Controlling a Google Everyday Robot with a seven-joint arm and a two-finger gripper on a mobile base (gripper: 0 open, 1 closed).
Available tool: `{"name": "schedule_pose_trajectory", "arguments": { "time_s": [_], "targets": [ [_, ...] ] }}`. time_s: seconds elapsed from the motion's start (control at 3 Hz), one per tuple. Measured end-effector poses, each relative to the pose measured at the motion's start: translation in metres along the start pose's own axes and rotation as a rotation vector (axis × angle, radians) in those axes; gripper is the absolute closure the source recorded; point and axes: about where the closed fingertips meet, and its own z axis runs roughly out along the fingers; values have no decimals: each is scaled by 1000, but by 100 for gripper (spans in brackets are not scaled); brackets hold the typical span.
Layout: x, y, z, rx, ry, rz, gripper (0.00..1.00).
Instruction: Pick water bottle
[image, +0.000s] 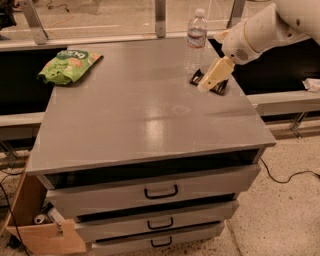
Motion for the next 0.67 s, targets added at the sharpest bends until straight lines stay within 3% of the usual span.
{"name": "schedule_pose_trajectory", "arguments": {
  "time_s": [0.67],
  "targets": [
    [-29,-61,23,84,-265,108,0]
  ]
}}
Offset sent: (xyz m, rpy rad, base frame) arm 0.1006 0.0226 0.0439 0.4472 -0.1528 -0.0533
